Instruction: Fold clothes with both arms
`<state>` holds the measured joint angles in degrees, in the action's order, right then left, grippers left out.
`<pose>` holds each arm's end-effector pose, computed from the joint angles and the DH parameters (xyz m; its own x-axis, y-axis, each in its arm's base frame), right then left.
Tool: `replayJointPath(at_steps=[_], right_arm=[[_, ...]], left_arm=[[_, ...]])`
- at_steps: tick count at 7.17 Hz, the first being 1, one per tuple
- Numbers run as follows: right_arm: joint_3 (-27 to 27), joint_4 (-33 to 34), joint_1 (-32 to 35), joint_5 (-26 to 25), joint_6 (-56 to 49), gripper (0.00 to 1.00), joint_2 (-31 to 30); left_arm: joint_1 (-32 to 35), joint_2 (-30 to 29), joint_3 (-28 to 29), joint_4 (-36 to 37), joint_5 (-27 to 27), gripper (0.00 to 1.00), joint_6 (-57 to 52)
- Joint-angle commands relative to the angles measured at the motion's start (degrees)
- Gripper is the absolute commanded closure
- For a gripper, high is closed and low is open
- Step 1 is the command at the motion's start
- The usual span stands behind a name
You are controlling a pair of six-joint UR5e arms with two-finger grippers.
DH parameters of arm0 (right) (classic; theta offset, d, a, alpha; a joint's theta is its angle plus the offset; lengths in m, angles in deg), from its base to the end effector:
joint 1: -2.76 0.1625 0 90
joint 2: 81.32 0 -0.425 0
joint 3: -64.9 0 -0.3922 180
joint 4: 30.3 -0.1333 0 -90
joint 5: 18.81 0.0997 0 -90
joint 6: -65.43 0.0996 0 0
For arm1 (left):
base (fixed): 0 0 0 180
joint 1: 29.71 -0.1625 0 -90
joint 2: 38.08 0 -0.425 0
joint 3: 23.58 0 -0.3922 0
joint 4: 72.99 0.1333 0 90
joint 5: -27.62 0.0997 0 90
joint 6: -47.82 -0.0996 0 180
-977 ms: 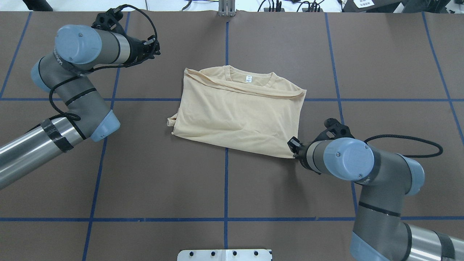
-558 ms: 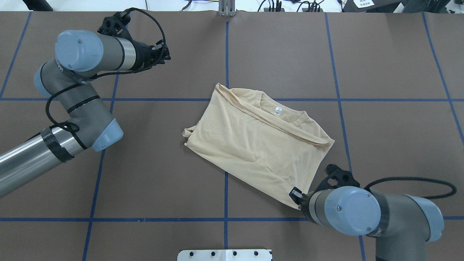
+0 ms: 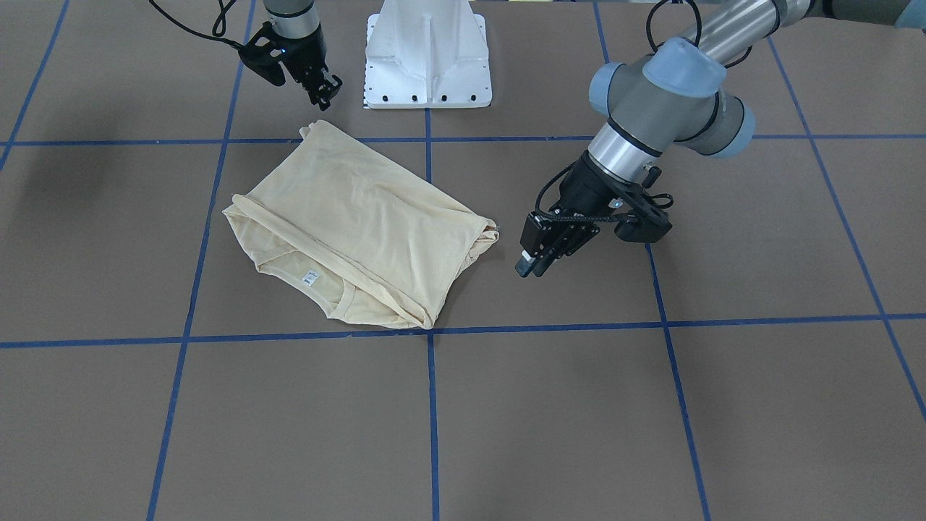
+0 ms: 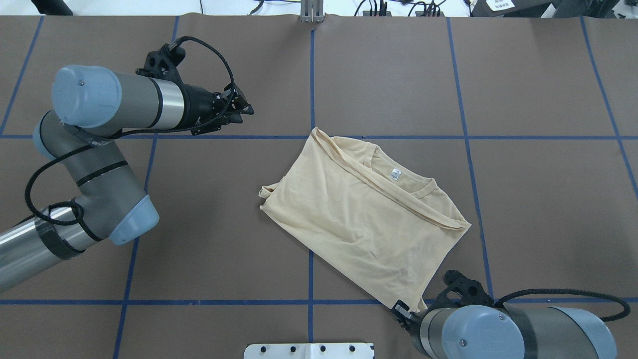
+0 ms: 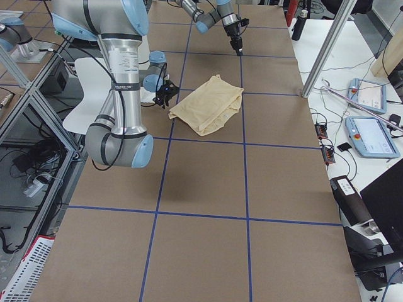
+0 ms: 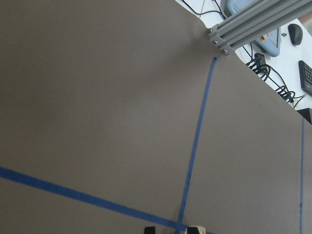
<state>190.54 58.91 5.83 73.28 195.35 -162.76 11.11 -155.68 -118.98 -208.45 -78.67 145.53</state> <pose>-0.4777 -0.1555 0.3092 0.5238 0.6703 0.5257 -0.4745 0.7421 -0.4735 0.4150 -0.4977 0.2470 0.0937 -0.2511 -0.9634 0.4360 0.8803 -0.1871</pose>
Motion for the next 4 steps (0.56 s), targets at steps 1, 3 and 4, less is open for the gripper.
replayJointPath(at_steps=[1, 3, 4], right_arm=[[3.36, 0.00, 3.84, -0.17, 1.39, 0.00, 0.40], [2.77, 0.09, 15.25, 2.81, -0.01, 0.00, 5.91], [0.50, 0.18, 20.44, 4.91, -4.55, 0.00, 9.07]], left_arm=[[-2.31, 3.42, -3.29, 0.11, -0.14, 0.46, 0.81], [-10.18, 6.94, -4.88, 0.37, 7.26, 0.45, 3.96], [-15.01, 6.78, -3.49, 0.63, 12.37, 0.46, 4.15]])
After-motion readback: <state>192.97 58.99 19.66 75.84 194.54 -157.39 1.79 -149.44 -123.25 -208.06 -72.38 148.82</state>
